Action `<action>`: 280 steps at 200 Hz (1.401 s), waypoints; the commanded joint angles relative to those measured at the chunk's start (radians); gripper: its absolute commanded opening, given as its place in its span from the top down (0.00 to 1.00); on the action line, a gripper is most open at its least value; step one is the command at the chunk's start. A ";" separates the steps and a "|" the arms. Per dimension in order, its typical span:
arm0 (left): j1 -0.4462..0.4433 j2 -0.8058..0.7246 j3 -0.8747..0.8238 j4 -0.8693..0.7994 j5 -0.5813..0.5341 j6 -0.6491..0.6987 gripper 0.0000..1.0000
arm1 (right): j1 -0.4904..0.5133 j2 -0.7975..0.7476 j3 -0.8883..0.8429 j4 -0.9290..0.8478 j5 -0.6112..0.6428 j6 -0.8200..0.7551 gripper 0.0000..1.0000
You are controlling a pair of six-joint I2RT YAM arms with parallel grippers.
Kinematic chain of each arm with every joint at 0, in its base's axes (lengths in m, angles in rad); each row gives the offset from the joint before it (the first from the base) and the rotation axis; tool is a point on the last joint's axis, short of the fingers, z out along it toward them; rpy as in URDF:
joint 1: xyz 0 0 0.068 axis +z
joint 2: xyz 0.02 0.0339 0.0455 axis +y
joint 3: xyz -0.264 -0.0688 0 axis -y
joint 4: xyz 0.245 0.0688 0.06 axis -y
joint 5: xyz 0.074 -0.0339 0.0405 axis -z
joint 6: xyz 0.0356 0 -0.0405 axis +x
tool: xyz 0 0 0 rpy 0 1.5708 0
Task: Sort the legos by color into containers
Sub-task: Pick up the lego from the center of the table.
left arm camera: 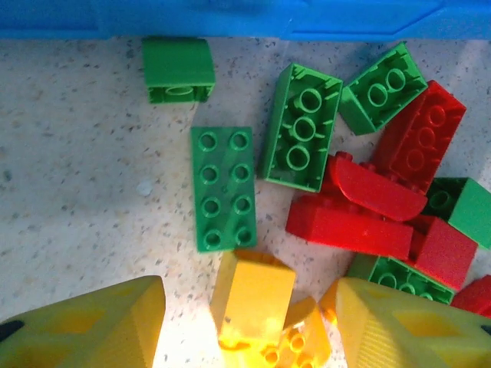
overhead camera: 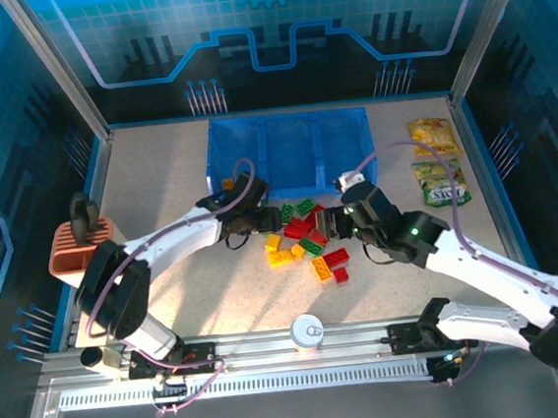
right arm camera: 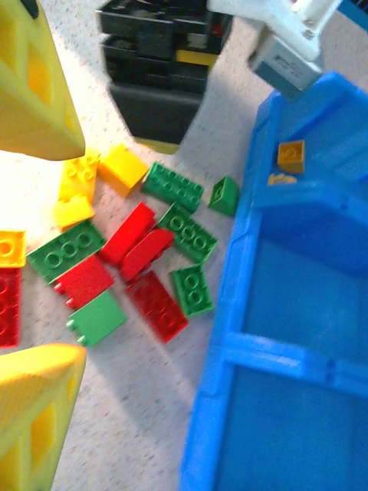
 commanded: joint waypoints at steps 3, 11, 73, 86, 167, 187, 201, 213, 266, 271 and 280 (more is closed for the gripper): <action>-0.006 0.076 0.067 -0.032 0.006 0.054 0.41 | -0.020 -0.095 -0.071 -0.026 0.042 0.064 0.35; -0.005 0.096 0.077 -0.037 -0.002 0.059 0.42 | -0.024 -0.121 -0.090 -0.033 0.044 0.071 0.35; -0.005 0.178 0.095 -0.060 -0.067 0.089 0.46 | -0.038 -0.192 -0.170 -0.040 0.026 0.102 0.36; -0.005 0.197 0.100 -0.060 -0.062 0.091 0.47 | -0.038 -0.189 -0.177 -0.037 0.022 0.105 0.36; -0.005 0.269 0.124 -0.050 -0.054 0.097 0.52 | -0.037 -0.208 -0.211 -0.020 0.008 0.134 0.37; -0.006 0.269 0.121 -0.053 -0.060 0.097 0.60 | -0.038 -0.221 -0.220 -0.021 0.009 0.139 0.38; -0.006 0.252 0.116 -0.058 -0.068 0.097 0.64 | -0.037 -0.228 -0.226 -0.020 0.012 0.142 0.38; -0.008 0.226 0.107 -0.062 -0.066 0.094 0.67 | -0.037 -0.231 -0.231 -0.016 0.009 0.145 0.38; -0.013 0.018 0.129 -0.111 -0.088 0.103 0.67 | -0.037 -0.208 -0.255 0.009 -0.011 0.151 0.38; -0.014 0.003 0.141 -0.115 -0.088 0.109 0.67 | -0.037 -0.205 -0.258 0.012 -0.012 0.152 0.38; -0.013 -0.018 0.165 -0.123 -0.088 0.121 0.66 | -0.037 -0.202 -0.264 0.016 -0.012 0.154 0.38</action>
